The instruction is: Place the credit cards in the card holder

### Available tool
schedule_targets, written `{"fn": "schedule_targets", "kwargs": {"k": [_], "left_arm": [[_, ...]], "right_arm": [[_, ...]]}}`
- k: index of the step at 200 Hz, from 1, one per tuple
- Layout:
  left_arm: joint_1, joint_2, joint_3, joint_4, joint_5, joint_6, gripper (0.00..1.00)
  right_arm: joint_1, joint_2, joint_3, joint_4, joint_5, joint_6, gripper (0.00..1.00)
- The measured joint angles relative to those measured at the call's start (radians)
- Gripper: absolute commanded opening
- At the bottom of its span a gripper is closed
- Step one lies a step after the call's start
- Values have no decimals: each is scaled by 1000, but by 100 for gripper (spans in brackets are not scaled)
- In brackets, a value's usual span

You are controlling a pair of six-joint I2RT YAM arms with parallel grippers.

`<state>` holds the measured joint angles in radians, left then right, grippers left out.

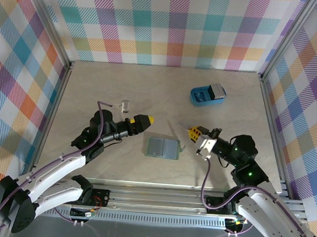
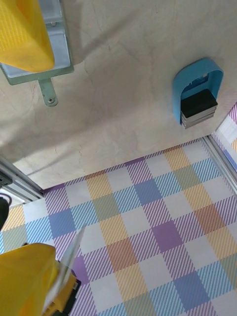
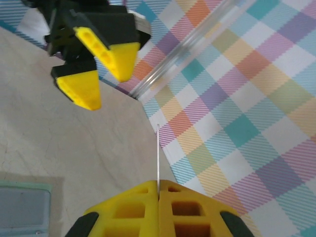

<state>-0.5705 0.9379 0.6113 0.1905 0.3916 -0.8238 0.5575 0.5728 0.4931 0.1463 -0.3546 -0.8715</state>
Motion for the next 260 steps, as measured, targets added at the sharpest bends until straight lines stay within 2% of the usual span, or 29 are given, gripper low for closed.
{"fn": "schedule_targets", "kwargs": {"k": [44, 98, 160, 182, 215, 260], "left_arm": [[0, -77, 21, -62, -11, -59, 91], [0, -117, 80, -119, -19, -85, 91], [3, -154, 57, -83, -33, -153, 93], [3, -119, 57, -55, -2, -157, 86], [-1, -35, 57, -8, 65, -167, 70], [-60, 62, 57, 54, 126, -183, 61]], "right_arm": [[101, 27, -24, 23, 80, -184, 0], [164, 142, -111, 140, 100, -429, 0], [176, 164, -121, 253, 137, -548, 0], [178, 174, -121, 284, 127, -575, 0], [207, 205, -132, 365, 116, -620, 0], [249, 275, -134, 451, 119, -682, 0]]}}
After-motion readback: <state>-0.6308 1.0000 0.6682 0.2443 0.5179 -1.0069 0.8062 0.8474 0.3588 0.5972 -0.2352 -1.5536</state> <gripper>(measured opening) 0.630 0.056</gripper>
